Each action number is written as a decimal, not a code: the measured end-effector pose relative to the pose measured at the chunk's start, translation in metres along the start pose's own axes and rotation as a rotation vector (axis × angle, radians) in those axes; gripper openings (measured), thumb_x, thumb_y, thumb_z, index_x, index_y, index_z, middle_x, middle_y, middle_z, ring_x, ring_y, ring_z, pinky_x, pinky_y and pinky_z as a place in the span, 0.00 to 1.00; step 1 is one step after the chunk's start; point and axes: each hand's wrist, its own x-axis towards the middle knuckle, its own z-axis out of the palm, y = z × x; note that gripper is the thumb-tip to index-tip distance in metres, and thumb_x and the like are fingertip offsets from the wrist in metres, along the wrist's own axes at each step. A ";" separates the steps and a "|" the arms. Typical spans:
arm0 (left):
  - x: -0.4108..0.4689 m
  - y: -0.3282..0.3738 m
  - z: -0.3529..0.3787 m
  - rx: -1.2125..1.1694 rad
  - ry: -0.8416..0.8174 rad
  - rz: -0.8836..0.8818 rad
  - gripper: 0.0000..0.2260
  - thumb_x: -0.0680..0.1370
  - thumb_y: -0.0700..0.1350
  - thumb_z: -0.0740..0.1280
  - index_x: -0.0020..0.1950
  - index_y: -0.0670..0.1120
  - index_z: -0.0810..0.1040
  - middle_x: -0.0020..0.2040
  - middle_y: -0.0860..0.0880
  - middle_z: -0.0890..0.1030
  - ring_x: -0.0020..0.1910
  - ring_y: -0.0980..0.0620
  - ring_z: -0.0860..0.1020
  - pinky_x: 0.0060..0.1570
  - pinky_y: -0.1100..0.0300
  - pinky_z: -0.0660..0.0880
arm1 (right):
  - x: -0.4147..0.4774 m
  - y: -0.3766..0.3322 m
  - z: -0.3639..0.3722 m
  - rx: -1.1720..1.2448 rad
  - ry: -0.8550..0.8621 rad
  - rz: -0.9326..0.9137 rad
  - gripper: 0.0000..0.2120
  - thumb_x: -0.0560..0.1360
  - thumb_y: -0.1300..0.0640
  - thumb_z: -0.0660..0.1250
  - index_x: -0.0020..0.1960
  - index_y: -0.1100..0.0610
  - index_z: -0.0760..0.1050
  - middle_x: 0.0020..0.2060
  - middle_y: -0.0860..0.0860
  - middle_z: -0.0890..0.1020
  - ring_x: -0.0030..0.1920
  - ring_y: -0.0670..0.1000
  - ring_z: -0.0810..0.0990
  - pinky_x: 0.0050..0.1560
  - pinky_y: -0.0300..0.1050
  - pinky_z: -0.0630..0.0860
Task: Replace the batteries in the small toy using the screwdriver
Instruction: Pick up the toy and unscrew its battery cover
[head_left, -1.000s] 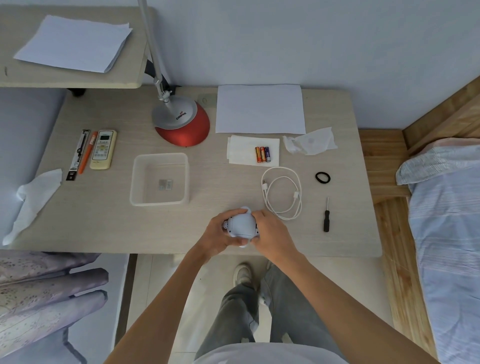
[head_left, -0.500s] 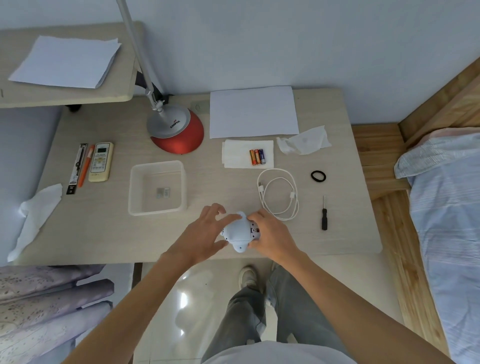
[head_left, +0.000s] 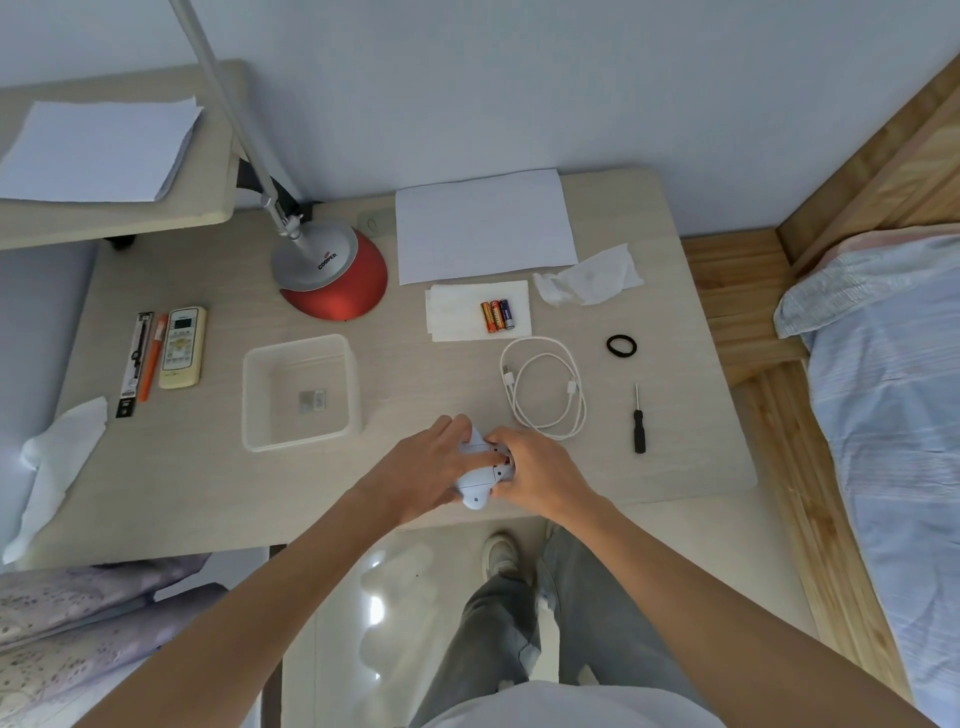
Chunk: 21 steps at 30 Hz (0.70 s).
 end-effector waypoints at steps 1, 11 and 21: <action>0.001 0.000 -0.001 0.005 -0.007 0.011 0.43 0.71 0.49 0.84 0.78 0.62 0.62 0.63 0.45 0.72 0.56 0.46 0.74 0.41 0.55 0.83 | 0.000 0.000 -0.001 0.005 -0.003 -0.005 0.25 0.67 0.51 0.80 0.61 0.49 0.77 0.47 0.46 0.84 0.45 0.49 0.81 0.44 0.46 0.79; 0.008 0.001 -0.006 0.030 -0.055 0.025 0.42 0.71 0.46 0.84 0.76 0.62 0.63 0.63 0.45 0.70 0.56 0.47 0.73 0.35 0.55 0.82 | 0.002 -0.001 -0.004 -0.018 -0.018 -0.014 0.25 0.66 0.50 0.81 0.59 0.49 0.76 0.42 0.46 0.83 0.41 0.50 0.81 0.42 0.48 0.79; 0.008 0.000 -0.003 0.019 -0.051 0.043 0.37 0.72 0.50 0.83 0.76 0.61 0.67 0.63 0.47 0.68 0.58 0.48 0.71 0.37 0.59 0.79 | 0.002 -0.005 -0.004 -0.065 -0.025 -0.030 0.25 0.67 0.50 0.80 0.61 0.48 0.77 0.43 0.48 0.85 0.42 0.51 0.83 0.43 0.49 0.81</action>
